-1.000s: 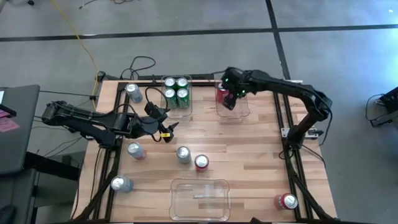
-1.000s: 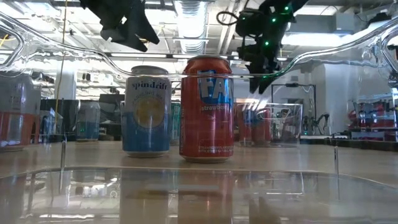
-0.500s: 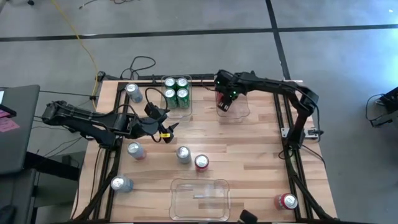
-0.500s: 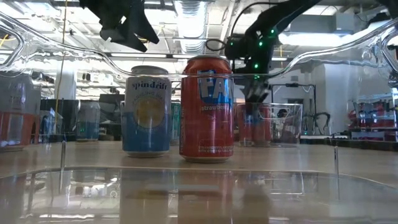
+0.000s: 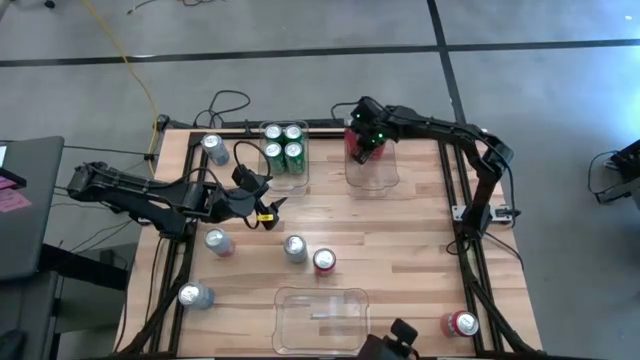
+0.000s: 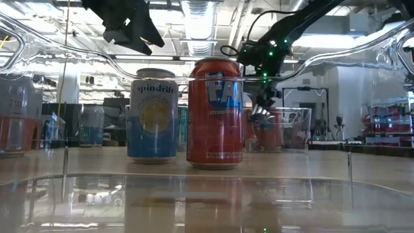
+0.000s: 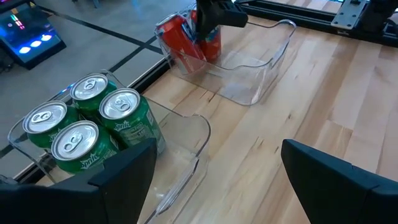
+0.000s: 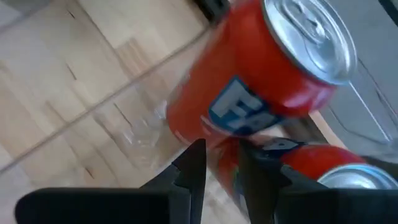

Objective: Sort soda cans
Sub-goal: Adjust the red soda can in the top right transparent bin

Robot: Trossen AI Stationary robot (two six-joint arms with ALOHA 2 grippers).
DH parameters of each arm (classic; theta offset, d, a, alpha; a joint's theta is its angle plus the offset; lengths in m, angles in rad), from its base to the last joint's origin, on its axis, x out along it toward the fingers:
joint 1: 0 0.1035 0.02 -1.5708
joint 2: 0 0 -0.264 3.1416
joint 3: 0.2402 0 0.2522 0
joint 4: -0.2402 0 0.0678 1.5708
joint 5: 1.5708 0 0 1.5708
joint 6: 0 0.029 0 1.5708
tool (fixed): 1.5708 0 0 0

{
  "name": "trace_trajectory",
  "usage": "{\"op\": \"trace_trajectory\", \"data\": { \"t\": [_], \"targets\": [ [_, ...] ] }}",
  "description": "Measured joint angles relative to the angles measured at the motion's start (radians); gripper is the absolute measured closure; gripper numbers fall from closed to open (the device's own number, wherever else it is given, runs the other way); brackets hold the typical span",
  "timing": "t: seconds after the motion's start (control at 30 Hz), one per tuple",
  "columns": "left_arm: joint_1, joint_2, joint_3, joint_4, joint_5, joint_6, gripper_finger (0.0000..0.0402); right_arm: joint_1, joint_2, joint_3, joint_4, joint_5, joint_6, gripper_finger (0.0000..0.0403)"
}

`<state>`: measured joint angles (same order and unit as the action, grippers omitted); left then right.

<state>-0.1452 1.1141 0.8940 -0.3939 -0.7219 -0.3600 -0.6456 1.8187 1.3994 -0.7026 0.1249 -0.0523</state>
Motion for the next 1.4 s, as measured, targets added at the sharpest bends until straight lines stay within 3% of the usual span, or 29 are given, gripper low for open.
{"op": "trace_trajectory", "data": {
  "t": [0.47, 0.9, 1.4],
  "targets": [
    [0.000, 0.000, 0.000, -0.001, 0.000, -0.001, 0.0063, 0.067, 0.000, 0.000, -0.101, -0.017, -0.010, 0.0292],
    [0.000, 0.000, 0.000, -0.009, 0.000, -0.006, 0.0063, 0.074, 0.001, -0.003, 0.019, -0.048, -0.008, 0.0292],
    [0.000, 0.000, 0.000, -0.008, 0.000, -0.007, 0.0063, 0.030, 0.002, -0.130, 0.191, -0.048, -0.008, 0.0292]
  ]
}}
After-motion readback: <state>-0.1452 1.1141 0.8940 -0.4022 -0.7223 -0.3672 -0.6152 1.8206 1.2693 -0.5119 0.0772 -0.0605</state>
